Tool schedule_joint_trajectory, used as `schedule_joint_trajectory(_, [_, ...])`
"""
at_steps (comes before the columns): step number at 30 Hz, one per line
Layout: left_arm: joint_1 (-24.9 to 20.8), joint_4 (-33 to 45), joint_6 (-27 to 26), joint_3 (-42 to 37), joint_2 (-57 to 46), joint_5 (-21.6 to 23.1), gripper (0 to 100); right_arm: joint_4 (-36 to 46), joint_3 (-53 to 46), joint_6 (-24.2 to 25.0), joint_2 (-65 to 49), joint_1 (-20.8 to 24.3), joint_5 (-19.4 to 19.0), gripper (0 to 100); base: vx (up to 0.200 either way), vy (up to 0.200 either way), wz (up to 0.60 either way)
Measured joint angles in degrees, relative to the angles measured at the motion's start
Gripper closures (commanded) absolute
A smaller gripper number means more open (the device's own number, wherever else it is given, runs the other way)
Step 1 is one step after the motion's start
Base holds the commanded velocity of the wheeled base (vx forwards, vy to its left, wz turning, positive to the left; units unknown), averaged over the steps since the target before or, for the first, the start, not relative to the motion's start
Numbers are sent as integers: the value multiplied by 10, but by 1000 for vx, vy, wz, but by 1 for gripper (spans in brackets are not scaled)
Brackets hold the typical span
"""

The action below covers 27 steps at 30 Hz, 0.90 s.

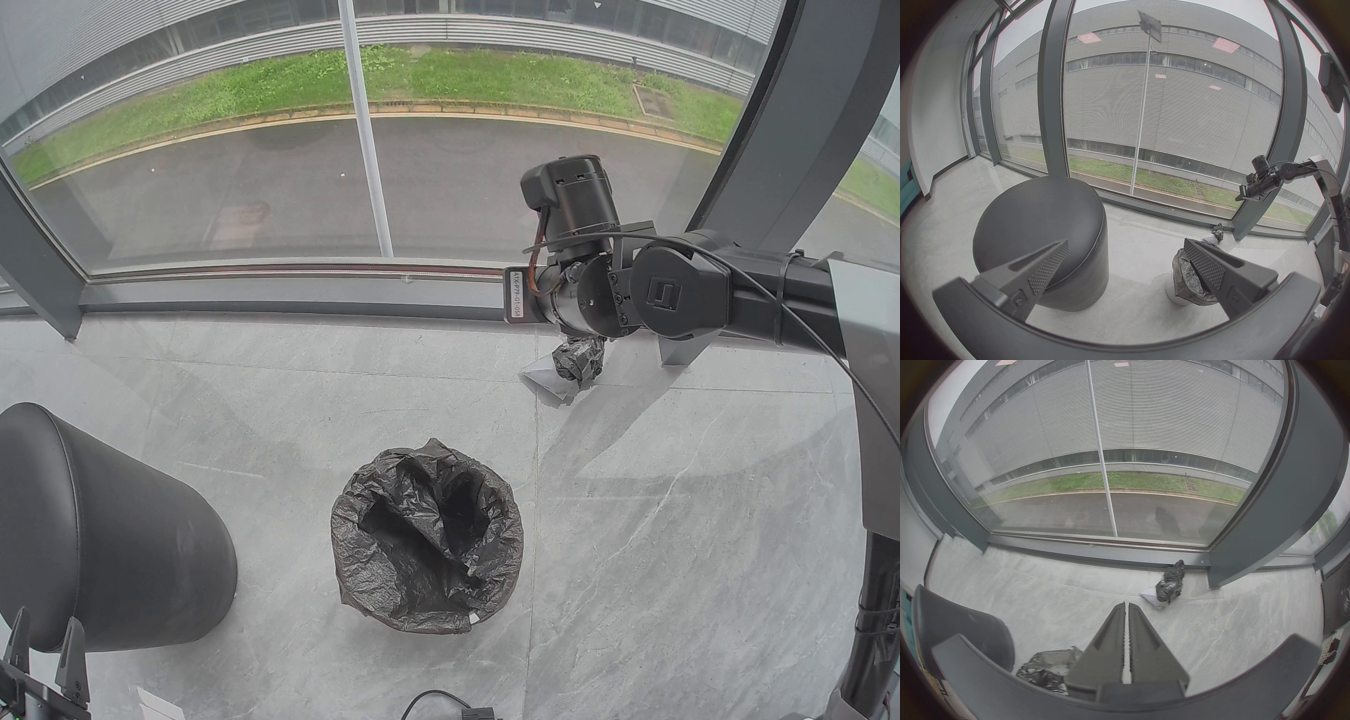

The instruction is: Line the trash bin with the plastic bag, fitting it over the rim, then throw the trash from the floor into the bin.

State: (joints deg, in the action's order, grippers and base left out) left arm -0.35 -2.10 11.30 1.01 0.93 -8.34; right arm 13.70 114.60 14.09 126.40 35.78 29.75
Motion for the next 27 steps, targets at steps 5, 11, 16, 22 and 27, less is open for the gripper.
schedule_joint_trajectory(5, [0,0,0,0,0,0,0,-12,0,-3,31,-46,-3,100,0,0,0])
schedule_joint_trajectory(11, [0,0,0,0,0,0,0,-69,0,-2,73,-93,-12,0,0,0,0])
schedule_joint_trajectory(16, [0,0,1,0,0,0,0,-110,0,-7,96,-106,-18,0,0,0,0])
schedule_joint_trajectory(22, [0,-1,2,0,0,0,0,-115,0,-17,131,-109,-13,0,0,0,0])
schedule_joint_trajectory(27, [0,-1,3,0,0,-1,0,-112,0,-22,165,-108,-9,0,0,0,0])
